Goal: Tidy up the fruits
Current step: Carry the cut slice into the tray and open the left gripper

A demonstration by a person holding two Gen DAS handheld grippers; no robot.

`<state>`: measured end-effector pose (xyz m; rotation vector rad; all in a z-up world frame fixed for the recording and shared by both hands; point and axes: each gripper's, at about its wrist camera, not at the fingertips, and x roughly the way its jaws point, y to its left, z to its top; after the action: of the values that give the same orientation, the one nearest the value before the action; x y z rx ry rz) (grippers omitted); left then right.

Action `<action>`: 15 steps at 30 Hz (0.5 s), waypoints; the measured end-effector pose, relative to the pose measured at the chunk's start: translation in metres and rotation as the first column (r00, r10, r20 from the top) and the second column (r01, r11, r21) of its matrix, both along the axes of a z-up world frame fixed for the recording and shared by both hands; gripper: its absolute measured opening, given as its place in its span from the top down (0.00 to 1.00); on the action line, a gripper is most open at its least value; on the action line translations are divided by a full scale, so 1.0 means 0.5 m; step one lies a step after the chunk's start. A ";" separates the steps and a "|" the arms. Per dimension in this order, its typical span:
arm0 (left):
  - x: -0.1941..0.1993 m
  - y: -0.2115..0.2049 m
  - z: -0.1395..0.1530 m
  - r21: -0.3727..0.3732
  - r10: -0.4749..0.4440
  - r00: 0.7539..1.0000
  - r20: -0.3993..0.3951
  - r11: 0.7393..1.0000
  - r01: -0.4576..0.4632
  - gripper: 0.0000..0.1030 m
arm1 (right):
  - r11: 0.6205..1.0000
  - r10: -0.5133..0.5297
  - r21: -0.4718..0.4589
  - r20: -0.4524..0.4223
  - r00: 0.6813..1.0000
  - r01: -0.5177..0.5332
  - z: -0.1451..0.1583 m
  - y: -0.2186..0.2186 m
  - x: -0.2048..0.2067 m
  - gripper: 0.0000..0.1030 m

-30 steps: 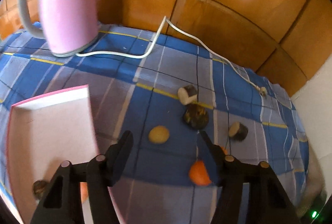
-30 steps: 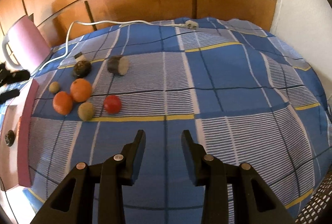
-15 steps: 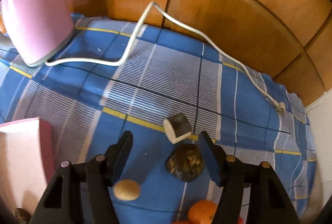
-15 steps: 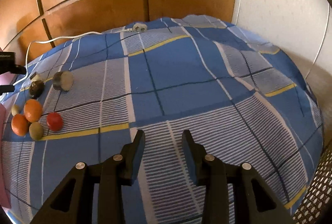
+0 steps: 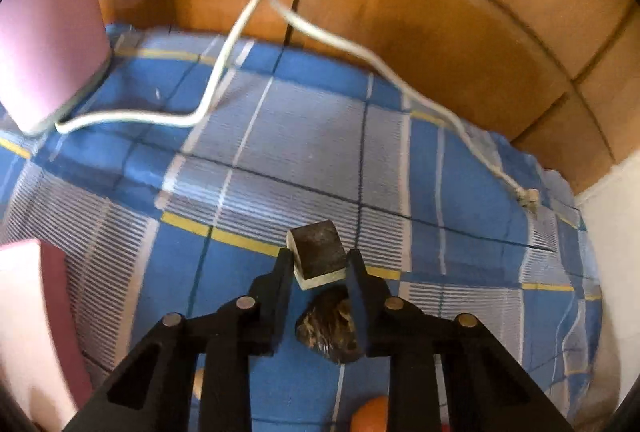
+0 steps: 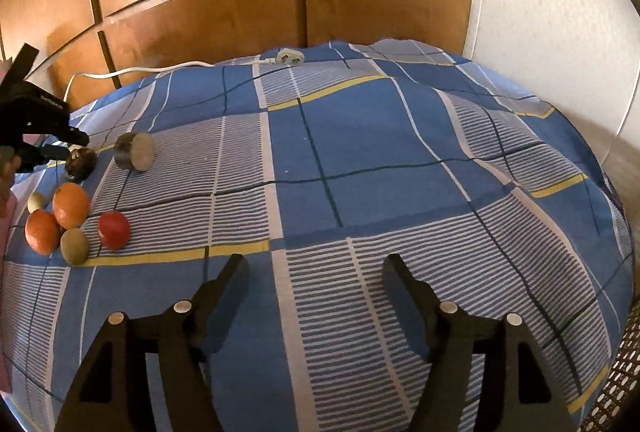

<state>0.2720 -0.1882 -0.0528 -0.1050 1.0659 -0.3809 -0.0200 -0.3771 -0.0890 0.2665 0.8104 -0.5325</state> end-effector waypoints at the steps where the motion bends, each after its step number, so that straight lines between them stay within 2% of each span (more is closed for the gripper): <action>1: -0.007 0.008 0.009 -0.005 -0.007 1.000 0.015 1.000 0.007 0.74 | 1.000 0.000 -0.002 0.000 1.000 0.000 0.000 0.000 0.002 0.29; 8: -0.076 0.138 0.084 -0.065 0.036 0.994 0.107 0.997 -0.029 0.74 | 1.000 0.001 -0.016 0.001 1.000 0.000 -0.005 0.005 0.004 0.28; 12: -0.123 0.242 0.105 -0.035 0.100 0.982 0.161 0.995 -0.095 0.74 | 1.000 0.007 -0.020 0.004 1.000 -0.007 -0.007 0.007 0.005 0.25; 15: -0.145 0.319 0.089 -0.005 0.160 0.974 0.159 0.987 -0.161 0.74 | 1.000 0.007 -0.022 0.002 1.000 -0.007 -0.008 0.007 0.005 0.25</action>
<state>0.1996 -0.0288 -0.0084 -0.1506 0.8942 -0.2346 -0.0174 -0.3734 -0.0932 0.2438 0.8025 -0.5338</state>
